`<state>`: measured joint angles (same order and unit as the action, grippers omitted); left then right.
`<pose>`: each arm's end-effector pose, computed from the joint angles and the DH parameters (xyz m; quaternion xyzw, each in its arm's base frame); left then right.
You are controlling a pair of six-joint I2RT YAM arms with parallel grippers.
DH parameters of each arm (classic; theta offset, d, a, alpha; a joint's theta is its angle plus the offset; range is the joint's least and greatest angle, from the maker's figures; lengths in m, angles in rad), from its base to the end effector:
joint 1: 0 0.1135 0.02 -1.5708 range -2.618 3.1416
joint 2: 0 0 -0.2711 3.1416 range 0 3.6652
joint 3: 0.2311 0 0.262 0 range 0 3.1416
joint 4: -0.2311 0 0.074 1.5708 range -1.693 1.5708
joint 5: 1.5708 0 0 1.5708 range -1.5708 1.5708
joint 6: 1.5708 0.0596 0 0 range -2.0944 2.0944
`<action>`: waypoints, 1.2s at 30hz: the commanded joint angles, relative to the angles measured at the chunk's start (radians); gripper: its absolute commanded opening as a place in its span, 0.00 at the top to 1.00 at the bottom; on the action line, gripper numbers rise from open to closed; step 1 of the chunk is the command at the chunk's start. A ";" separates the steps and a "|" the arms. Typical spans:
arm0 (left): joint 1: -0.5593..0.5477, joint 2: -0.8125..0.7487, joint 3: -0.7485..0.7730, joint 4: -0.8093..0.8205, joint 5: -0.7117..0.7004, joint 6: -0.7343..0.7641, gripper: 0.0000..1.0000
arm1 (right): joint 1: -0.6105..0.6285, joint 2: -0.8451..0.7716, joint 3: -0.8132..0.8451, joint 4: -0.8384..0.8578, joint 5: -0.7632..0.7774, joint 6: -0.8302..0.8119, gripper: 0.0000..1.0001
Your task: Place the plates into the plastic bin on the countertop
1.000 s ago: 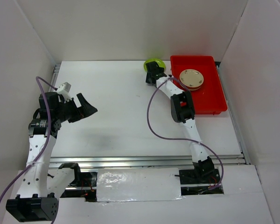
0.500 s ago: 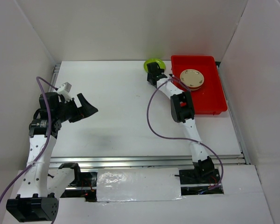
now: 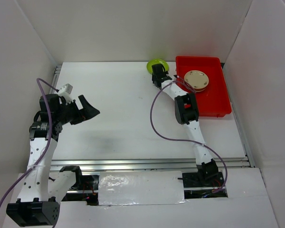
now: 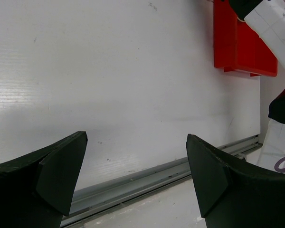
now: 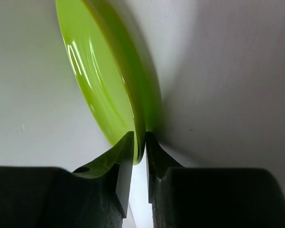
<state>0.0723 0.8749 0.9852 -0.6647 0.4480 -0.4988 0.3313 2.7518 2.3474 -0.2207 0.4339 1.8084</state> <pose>0.2030 -0.0112 0.3420 -0.1362 0.8478 -0.2901 0.4226 0.6064 0.1821 0.0964 0.6578 0.5769 0.2981 0.3817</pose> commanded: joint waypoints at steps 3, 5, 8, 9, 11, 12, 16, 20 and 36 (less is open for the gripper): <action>0.011 -0.021 0.000 0.031 0.018 0.019 0.01 | -0.035 0.005 -0.016 0.079 -0.013 -0.035 0.89; 0.012 -0.022 -0.002 0.031 0.014 0.019 0.01 | -0.038 0.012 -0.014 0.102 -0.030 -0.043 0.93; 0.012 -0.019 -0.008 0.034 0.009 0.020 0.01 | -0.041 0.012 -0.034 0.148 -0.046 -0.053 1.00; 0.012 -0.017 -0.010 0.036 0.011 0.020 0.01 | -0.043 0.015 -0.033 0.159 -0.056 -0.054 1.00; 0.012 -0.016 -0.010 0.037 0.011 0.020 0.01 | -0.044 0.016 -0.039 0.193 -0.081 -0.058 1.00; 0.012 -0.016 -0.010 0.039 0.009 0.022 0.01 | -0.044 0.011 -0.054 0.216 -0.090 -0.055 1.00; 0.012 -0.020 -0.006 0.027 -0.011 0.025 0.01 | -0.037 -0.010 -0.062 0.308 -0.139 -0.102 1.00; 0.014 -0.047 -0.006 0.017 -0.052 0.020 0.01 | -0.020 -0.122 -0.121 0.378 -0.168 -0.164 1.00; 0.015 -0.079 0.003 0.002 -0.106 0.016 0.01 | -0.020 -0.163 -0.078 0.452 -0.482 -0.189 1.00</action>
<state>0.0822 0.8017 0.9768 -0.6682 0.3531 -0.4988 0.3161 2.6007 2.1452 0.1501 0.1055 1.6321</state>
